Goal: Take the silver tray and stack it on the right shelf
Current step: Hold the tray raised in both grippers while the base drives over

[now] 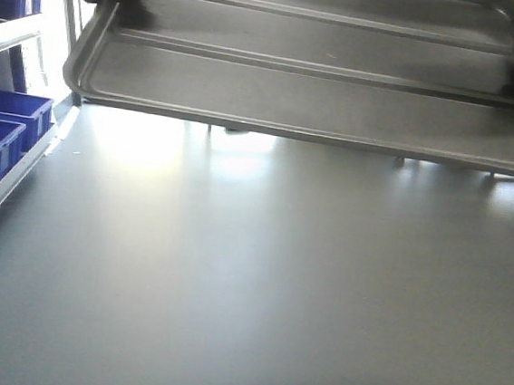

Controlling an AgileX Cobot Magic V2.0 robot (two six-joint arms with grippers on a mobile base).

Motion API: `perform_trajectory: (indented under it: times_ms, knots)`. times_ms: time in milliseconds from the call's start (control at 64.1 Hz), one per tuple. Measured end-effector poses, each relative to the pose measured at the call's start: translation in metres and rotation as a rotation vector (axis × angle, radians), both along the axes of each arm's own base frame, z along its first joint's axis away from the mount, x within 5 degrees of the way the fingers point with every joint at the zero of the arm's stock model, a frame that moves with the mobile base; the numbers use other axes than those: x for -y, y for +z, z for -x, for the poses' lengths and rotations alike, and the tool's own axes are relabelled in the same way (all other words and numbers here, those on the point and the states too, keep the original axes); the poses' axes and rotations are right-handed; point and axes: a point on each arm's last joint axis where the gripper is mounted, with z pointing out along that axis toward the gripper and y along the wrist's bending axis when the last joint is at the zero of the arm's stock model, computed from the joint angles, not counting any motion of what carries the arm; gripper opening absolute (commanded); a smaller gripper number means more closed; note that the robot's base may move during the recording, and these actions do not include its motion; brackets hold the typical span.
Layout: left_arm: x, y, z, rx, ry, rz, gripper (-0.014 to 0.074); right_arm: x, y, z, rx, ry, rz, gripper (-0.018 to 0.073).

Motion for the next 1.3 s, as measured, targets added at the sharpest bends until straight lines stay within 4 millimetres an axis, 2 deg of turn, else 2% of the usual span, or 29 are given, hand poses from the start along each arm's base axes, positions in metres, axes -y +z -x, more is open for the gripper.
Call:
perform_trajectory:
  times_ms: [1295]
  knots:
    - [-0.0001, -0.0001, 0.0001, -0.001, 0.001, -0.002, -0.0093, 0.0000, 0.0000, 0.0000, 0.000, 0.000, 0.000, 0.0056]
